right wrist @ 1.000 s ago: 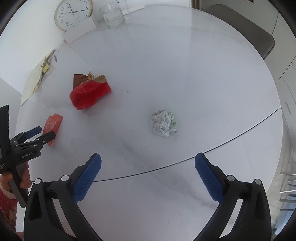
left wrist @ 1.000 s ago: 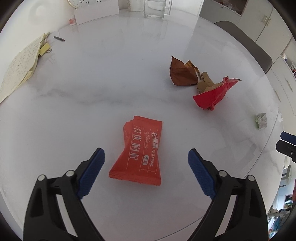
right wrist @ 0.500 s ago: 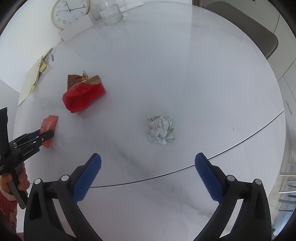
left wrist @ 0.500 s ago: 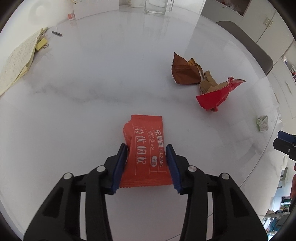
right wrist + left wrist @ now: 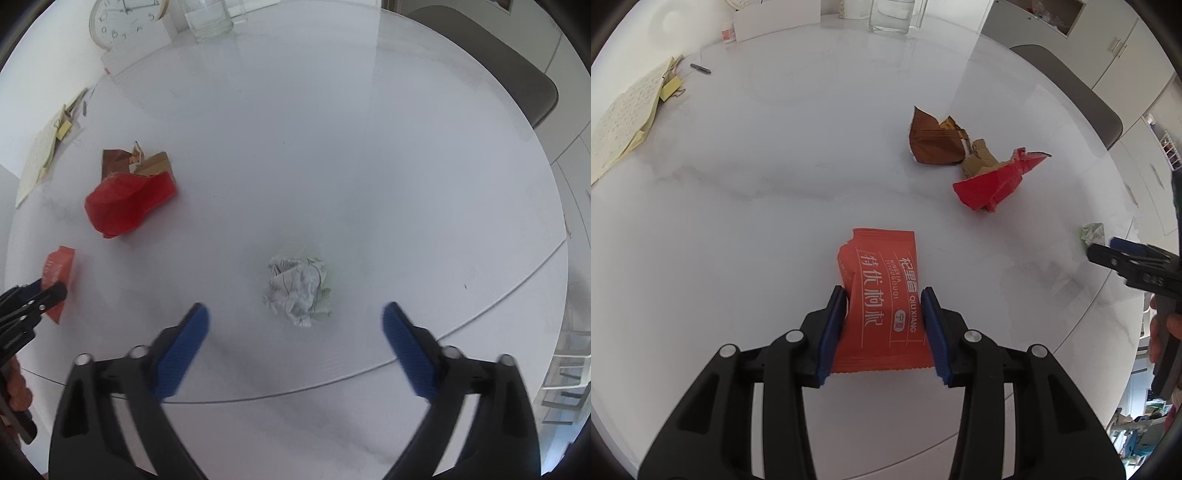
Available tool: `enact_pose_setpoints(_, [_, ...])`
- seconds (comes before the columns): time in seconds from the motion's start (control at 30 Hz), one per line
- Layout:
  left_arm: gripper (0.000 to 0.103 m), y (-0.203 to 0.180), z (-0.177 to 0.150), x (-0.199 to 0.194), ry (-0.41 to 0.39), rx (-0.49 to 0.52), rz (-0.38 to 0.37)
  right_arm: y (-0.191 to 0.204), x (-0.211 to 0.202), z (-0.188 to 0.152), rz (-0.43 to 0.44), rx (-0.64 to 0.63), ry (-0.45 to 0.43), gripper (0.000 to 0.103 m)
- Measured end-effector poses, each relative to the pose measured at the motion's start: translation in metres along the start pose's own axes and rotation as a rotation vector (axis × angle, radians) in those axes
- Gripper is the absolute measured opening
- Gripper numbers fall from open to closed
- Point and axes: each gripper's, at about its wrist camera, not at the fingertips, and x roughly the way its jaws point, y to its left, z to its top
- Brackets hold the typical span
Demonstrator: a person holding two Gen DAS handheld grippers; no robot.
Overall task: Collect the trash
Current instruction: 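Grasp the red snack packet with the left tool while the right tool grasps the crumpled foil, then carry the red packet and foil to the wastebasket and release both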
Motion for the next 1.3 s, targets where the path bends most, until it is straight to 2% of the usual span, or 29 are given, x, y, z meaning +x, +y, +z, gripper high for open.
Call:
enact_pose_setpoints(0.03, [0.041,-0.001,-0.001,-0.001,-0.001,0.004,0.001,0.001,0.003,0.001,-0.005,-0.002,0.01,0.063])
enact_pose_setpoints(0.07, [0.041,-0.002,-0.003,-0.002,0.0,0.007,-0.001,0.002,0.004,0.001,-0.022,-0.008,0.003,0.059])
enact_pose_setpoints(0.1, [0.041,-0.004,-0.004,-0.004,-0.001,0.009,-0.002,0.004,0.003,0.002,-0.036,-0.018,-0.001,0.043])
enact_pose_setpoints(0.13, [0.041,-0.004,-0.005,-0.005,-0.003,0.011,-0.002,0.004,0.001,0.002,-0.041,-0.025,-0.004,0.034])
enact_pose_setpoints(0.27, [0.041,-0.002,-0.002,-0.007,-0.008,0.027,-0.011,0.001,-0.014,-0.006,-0.009,-0.012,-0.034,0.033])
enact_pose_setpoints(0.43, [0.041,-0.026,-0.013,-0.023,-0.024,0.095,-0.037,-0.015,-0.051,-0.04,0.021,0.029,-0.076,0.033])
enact_pose_setpoints(0.57, [0.041,-0.063,-0.035,-0.041,-0.034,0.172,-0.086,-0.034,-0.086,-0.09,0.048,0.072,-0.102,0.033])
enact_pose_setpoints(0.7, [0.041,-0.107,-0.065,-0.052,-0.007,0.237,-0.163,-0.05,-0.11,-0.15,0.061,0.11,-0.107,0.033])
enact_pose_setpoints(0.97, [0.041,-0.199,-0.127,-0.058,0.055,0.408,-0.25,-0.08,-0.137,-0.278,0.067,0.153,-0.054,0.035])
enact_pose_setpoints(1.17, [0.041,-0.252,-0.162,-0.066,0.066,0.467,-0.268,-0.098,-0.127,-0.342,0.113,0.172,0.01,0.035])
enact_pose_setpoints(1.3, [0.041,-0.273,-0.184,-0.072,0.074,0.479,-0.26,-0.101,-0.116,-0.359,0.135,0.144,0.035,0.042])
